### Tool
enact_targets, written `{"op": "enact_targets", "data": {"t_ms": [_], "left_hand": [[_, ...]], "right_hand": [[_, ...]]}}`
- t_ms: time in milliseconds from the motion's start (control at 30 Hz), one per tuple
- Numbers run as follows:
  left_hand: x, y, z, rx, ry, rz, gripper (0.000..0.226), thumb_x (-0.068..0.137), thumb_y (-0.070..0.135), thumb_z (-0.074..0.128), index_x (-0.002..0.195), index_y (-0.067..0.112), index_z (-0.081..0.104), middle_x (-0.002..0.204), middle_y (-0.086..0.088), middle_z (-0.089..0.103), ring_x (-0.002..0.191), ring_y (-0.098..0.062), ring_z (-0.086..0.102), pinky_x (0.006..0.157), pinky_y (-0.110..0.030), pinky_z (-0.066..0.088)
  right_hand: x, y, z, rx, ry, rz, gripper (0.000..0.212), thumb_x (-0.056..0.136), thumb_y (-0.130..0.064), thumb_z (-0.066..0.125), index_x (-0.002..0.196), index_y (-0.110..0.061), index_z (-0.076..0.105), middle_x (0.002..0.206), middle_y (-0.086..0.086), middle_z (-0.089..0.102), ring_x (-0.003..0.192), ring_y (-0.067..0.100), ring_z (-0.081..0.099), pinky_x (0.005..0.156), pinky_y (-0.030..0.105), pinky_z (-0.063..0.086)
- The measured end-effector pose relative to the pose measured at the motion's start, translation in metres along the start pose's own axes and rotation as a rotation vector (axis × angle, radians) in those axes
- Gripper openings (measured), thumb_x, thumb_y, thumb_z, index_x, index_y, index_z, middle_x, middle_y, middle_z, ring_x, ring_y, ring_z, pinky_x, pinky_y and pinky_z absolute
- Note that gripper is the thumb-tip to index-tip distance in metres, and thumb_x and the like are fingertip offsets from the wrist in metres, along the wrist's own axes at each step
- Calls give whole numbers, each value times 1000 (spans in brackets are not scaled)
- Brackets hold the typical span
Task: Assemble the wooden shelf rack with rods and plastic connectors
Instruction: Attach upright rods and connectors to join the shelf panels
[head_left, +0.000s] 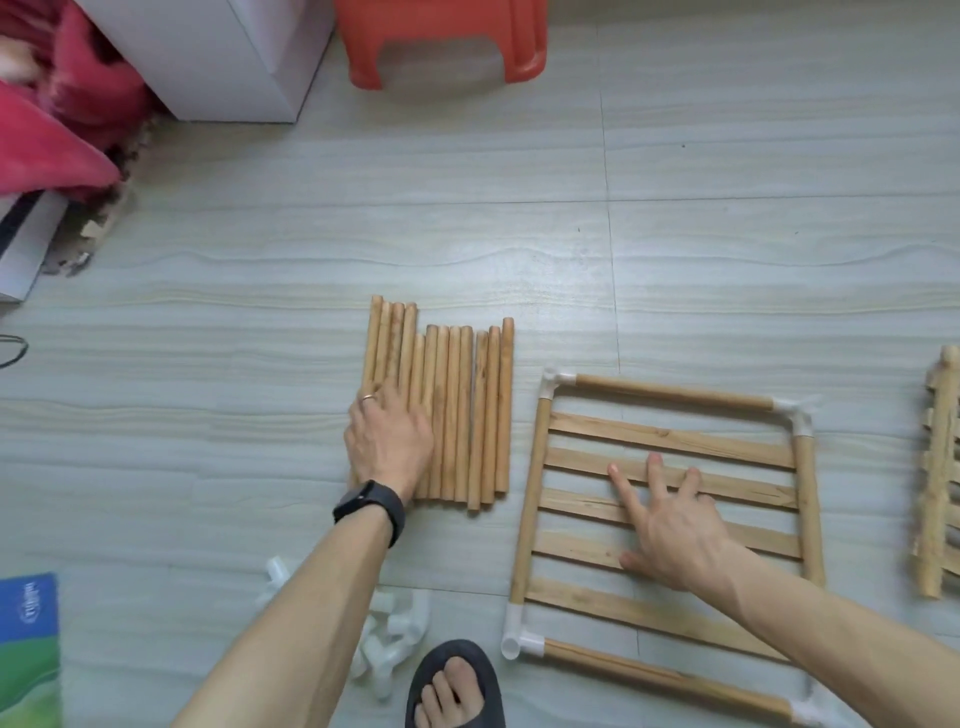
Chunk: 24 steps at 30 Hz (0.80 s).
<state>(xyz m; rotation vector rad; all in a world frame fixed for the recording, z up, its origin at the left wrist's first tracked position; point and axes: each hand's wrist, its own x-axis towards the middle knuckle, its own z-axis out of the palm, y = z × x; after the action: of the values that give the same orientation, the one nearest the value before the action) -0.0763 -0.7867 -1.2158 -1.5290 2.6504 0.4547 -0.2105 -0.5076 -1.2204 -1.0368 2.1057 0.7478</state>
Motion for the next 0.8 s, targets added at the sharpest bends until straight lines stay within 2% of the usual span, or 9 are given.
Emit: {"op": "enact_targets", "data": {"t_ms": [67, 167, 267, 367, 433, 533, 633, 733, 800], "left_hand": [[10, -26, -8, -20, -115, -228, 52, 99, 31, 50, 144, 8, 37, 149, -20, 38, 133, -38, 39, 104, -49, 38], [15, -51, -10, -54, -249, -360, 57, 100, 33, 50, 147, 6, 33, 147, -22, 39, 135, -39, 38, 105, -49, 38], [11, -54, -3, -5, -189, -286, 53, 100, 35, 51, 144, 10, 37, 144, -19, 42, 132, -37, 42, 101, -48, 41], [7, -49, 3, 10, -173, -211, 38, 100, 19, 45, 138, 17, 42, 136, -17, 45, 118, -37, 50, 83, -45, 43], [6, -46, 4, 33, -151, -188, 40, 99, 13, 42, 137, 24, 42, 133, -14, 44, 110, -36, 54, 77, -42, 42], [-2, -37, 8, 85, -115, -79, 28, 102, 30, 43, 129, 29, 48, 135, -12, 43, 105, -37, 54, 77, -44, 47], [-3, -30, 14, 156, -142, -52, 41, 100, 49, 46, 131, 22, 45, 139, -13, 41, 108, -39, 54, 76, -44, 46], [1, -25, 16, 186, -139, -56, 45, 97, 48, 52, 130, 20, 43, 137, -14, 43, 101, -38, 60, 68, -40, 42], [1, -23, 18, 188, -146, -40, 42, 96, 45, 54, 131, 25, 41, 137, -16, 41, 97, -39, 62, 67, -40, 42]], "right_hand": [[-1, -2, -2, -36, 3, 0, 107, 92, -74, 45, 158, -25, -22, 165, 29, -8, 142, 60, 21, 113, 52, 37], [1, -5, -5, -75, 6, 11, 106, 92, -75, 43, 158, -22, -22, 164, 32, -7, 140, 58, 28, 113, 52, 36], [1, -4, -5, -88, 13, 15, 106, 92, -75, 42, 158, -21, -22, 164, 32, -5, 139, 57, 30, 113, 53, 35], [2, -4, -2, -84, 32, 13, 106, 92, -76, 41, 158, -22, -22, 164, 32, -5, 139, 57, 31, 113, 52, 36], [3, -4, 1, -83, 42, 11, 106, 92, -76, 41, 159, -22, -21, 164, 32, -5, 138, 58, 31, 113, 52, 37], [5, -4, 2, -99, 52, 17, 108, 90, -78, 42, 159, -23, -21, 164, 31, -3, 136, 58, 32, 111, 52, 39], [5, -4, 2, -109, 59, 14, 109, 90, -79, 42, 158, -22, -21, 164, 32, -2, 135, 57, 33, 110, 50, 41], [4, -3, 1, -103, 53, 10, 109, 90, -78, 42, 158, -22, -21, 164, 32, -2, 137, 58, 32, 110, 50, 41], [3, -3, 0, -96, 50, 7, 109, 90, -78, 42, 158, -22, -21, 165, 31, -2, 137, 57, 31, 111, 49, 41]]}}
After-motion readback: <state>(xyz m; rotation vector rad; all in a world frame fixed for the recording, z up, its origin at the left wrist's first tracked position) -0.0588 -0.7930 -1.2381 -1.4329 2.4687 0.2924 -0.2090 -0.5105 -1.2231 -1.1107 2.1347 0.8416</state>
